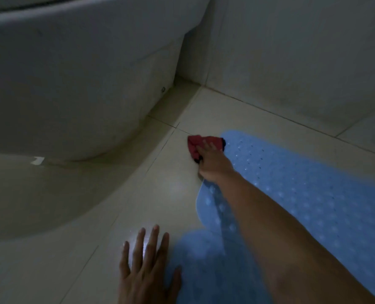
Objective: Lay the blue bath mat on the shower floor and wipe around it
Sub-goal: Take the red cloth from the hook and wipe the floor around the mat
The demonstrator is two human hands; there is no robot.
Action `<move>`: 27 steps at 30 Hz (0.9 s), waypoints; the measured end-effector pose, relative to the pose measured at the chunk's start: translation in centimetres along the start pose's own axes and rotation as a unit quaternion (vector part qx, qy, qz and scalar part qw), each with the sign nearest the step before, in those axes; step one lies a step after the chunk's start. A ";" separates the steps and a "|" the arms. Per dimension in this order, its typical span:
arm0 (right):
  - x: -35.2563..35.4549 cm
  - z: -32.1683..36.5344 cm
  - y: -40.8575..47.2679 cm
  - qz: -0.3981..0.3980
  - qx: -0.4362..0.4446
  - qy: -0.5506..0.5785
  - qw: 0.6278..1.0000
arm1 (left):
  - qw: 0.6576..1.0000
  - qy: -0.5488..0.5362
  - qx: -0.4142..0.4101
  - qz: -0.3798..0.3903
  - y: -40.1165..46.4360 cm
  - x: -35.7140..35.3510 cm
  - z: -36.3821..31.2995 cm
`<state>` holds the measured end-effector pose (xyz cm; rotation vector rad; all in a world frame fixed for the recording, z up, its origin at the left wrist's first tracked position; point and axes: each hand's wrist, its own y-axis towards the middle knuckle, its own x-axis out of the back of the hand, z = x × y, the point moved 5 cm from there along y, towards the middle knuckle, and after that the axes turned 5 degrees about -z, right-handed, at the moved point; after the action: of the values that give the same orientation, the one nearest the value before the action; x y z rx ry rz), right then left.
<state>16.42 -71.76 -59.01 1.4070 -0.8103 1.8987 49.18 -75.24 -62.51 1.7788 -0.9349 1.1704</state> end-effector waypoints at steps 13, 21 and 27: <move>-3.1 3.7 -3.8 0.018 -0.005 0.005 1.000 | 0.996 -0.016 -0.005 0.088 -0.2 -0.6 0.3; -6.7 12.1 -15.5 0.052 0.049 -0.019 0.997 | 0.970 -0.191 0.148 0.035 -1.2 6.2 5.0; 3.3 20.0 -29.1 0.370 -0.041 0.109 0.922 | 0.909 -0.216 0.316 0.164 -5.1 19.4 5.8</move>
<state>49.97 -69.20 -47.95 0.8583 -1.4249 2.4735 61.62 -81.30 -46.84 2.5495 -1.2399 1.4294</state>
